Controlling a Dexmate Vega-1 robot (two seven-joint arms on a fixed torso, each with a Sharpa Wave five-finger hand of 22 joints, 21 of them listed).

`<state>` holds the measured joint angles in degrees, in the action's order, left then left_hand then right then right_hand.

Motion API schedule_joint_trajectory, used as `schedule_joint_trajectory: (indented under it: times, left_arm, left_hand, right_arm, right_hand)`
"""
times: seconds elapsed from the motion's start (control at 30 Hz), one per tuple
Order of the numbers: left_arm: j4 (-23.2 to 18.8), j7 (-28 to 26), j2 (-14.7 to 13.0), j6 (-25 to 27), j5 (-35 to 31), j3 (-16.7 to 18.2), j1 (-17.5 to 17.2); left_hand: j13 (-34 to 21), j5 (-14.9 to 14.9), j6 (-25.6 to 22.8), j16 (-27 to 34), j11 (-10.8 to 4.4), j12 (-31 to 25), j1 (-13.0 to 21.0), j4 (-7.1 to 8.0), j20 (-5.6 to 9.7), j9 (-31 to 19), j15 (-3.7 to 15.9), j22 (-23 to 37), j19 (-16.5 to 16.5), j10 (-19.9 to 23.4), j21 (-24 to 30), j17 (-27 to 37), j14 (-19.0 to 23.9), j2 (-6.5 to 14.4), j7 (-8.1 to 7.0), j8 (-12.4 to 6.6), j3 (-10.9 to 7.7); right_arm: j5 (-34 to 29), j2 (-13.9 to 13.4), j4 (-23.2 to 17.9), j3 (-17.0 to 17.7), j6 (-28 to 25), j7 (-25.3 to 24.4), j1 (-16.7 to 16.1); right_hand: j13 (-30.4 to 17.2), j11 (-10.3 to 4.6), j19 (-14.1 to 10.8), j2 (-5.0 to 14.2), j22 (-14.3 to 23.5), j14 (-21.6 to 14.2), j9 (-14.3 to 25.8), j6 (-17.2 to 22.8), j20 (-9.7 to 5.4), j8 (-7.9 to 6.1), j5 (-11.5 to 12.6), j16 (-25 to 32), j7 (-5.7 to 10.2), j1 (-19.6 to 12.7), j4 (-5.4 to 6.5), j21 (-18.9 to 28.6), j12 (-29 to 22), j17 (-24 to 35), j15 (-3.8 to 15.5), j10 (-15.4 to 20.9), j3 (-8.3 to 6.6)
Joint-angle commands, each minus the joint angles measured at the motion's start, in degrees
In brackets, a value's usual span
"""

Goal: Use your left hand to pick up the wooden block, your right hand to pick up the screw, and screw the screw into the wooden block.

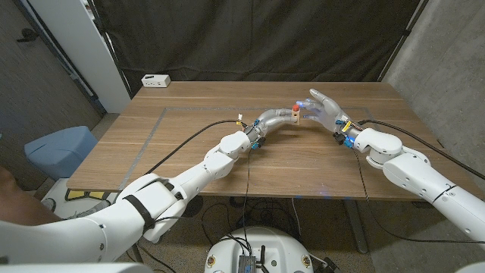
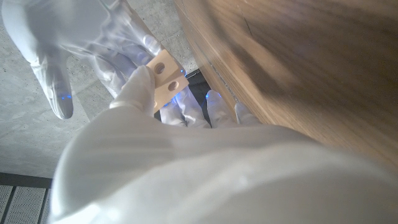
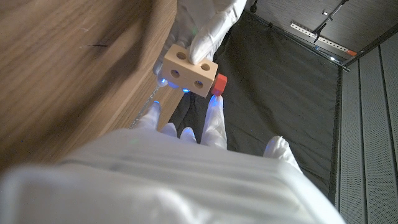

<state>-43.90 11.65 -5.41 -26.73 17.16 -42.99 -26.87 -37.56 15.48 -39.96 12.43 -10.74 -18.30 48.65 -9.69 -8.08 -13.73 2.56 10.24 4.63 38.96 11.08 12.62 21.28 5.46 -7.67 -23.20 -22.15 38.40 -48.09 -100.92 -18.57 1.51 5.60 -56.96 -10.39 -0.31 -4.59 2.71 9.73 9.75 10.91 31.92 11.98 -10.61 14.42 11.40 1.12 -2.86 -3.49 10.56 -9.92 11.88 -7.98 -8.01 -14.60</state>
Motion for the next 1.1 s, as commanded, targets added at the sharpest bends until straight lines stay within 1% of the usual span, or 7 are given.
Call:
schedule_joint_trajectory:
  times: [0.03, 0.33, 0.57, 0.9, 1.1]
  left_arm:
    - [-1.4, -0.6, -0.6, 0.4, -0.5, -0.2, -0.4]
    - [-2.1, -0.6, -0.8, 0.5, -0.4, -0.2, -0.8]
    - [-2.9, -0.8, -1.1, 0.8, -0.4, -0.2, -1.2]
    - [-3.4, -0.8, -1.3, 0.8, -0.4, -0.2, -1.4]
    - [-3.4, -0.7, -1.2, 1.0, -0.2, -0.1, -1.5]
  left_hand:
    - [-0.2, 0.2, -3.3, -0.1, -0.09, -0.2, 0.0, 0.89, -0.22, -0.1, 2.22, 0.1, 0.0, -0.2, 0.4, 0.1, 0.1, 0.5, 0.26, -0.41, -0.71]
    - [-0.2, 0.3, -3.2, -0.1, -0.05, -0.1, 0.0, 0.92, -0.27, -0.2, 2.16, 0.1, 0.0, -0.3, 0.4, 0.1, 0.1, 0.6, 0.47, -0.43, -0.78]
    - [-0.2, 0.3, -3.2, -0.1, 0.00, -0.1, 0.0, 0.88, -0.28, -0.2, 2.15, 0.1, 0.0, -0.3, 0.4, 0.1, 0.0, 0.6, 0.33, -0.43, -0.78]
    - [-0.2, 0.3, -3.1, -0.1, -0.02, -0.1, 0.0, 0.87, -0.31, -0.3, 2.08, 0.1, 0.0, -0.4, 0.4, 0.1, 0.1, 0.6, 0.43, -0.42, -0.87]
    - [-0.2, 0.3, -3.2, -0.1, 0.08, -0.2, -0.1, 0.89, -0.25, -0.2, 2.11, 0.1, 0.0, -0.2, 0.4, 0.1, 0.1, 0.5, 0.38, -0.44, -0.79]
  right_arm:
    - [0.3, -0.1, 0.1, -0.3, -0.2, 0.6, 0.3]
    - [0.6, -0.7, -0.9, 0.2, -0.7, -0.1, -0.4]
    - [0.7, -1.1, -1.6, 0.6, -0.9, -0.8, -1.2]
    - [0.5, -1.5, -2.6, 1.5, -0.2, -2.2, -2.8]
    - [0.8, -1.5, -3.3, 1.9, -0.7, -3.1, -3.4]
  right_hand:
    - [-0.2, -0.05, 0.4, 0.12, 0.2, 3.2, 0.0, 0.8, 0.00, -0.43, 0.3, 0.0, -0.22, 0.4, 0.21, 0.0, -0.5, 0.2, -0.12, -0.2, 0.28]
    - [-0.2, -0.11, 0.2, 0.12, 0.2, 3.0, 0.0, 2.2, -0.08, -0.93, 0.4, 0.2, -0.55, 0.6, 0.35, 0.1, -0.9, 0.2, -0.15, 0.4, 0.40]
    - [-0.2, -0.16, 0.1, 0.15, 0.2, 2.9, 0.0, 2.6, -0.12, -1.05, 0.4, 0.3, -0.48, 0.5, 0.39, 0.2, -1.1, 0.2, -0.16, 0.9, 0.42]
    - [-0.1, -0.76, -0.7, 0.30, 0.2, 2.1, 0.0, 4.1, -0.52, -1.49, 0.6, 0.6, -0.69, 0.4, 0.43, 0.5, -1.5, 0.1, -0.05, 2.2, 0.41]
    - [-0.1, -1.03, -1.0, 0.36, 0.2, 1.6, 0.0, 5.3, -0.44, -1.81, 0.7, 0.8, -0.93, 0.3, 0.42, 0.6, -1.7, 0.1, 0.12, 3.1, 0.40]
